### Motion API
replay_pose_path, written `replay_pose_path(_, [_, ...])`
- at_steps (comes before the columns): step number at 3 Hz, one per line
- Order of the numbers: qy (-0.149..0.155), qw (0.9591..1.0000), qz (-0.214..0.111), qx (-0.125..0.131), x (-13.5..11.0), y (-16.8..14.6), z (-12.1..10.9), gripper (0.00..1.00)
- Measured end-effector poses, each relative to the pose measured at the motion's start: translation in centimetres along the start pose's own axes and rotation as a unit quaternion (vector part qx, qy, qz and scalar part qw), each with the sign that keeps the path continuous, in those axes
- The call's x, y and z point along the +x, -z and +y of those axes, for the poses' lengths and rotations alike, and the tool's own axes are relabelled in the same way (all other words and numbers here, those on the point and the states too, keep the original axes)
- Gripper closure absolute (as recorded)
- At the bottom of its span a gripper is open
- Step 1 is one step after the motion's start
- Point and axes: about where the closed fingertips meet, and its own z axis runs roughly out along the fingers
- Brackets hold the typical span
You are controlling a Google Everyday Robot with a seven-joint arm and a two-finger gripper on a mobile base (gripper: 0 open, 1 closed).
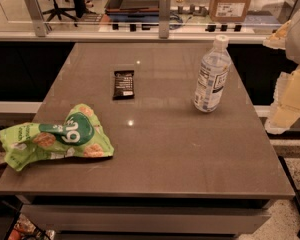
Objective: Pick green rice chip bag
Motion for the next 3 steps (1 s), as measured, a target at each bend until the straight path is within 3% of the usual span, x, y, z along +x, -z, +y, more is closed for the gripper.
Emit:
replay_pose_path(2, [0.001,0.9999,-0.011,0.002,-0.6,0.0,0.3,0.0])
replay_pose_path(3, [0.01,0.9987,-0.049,-0.002,-2.4,-0.4,1.7,0.0])
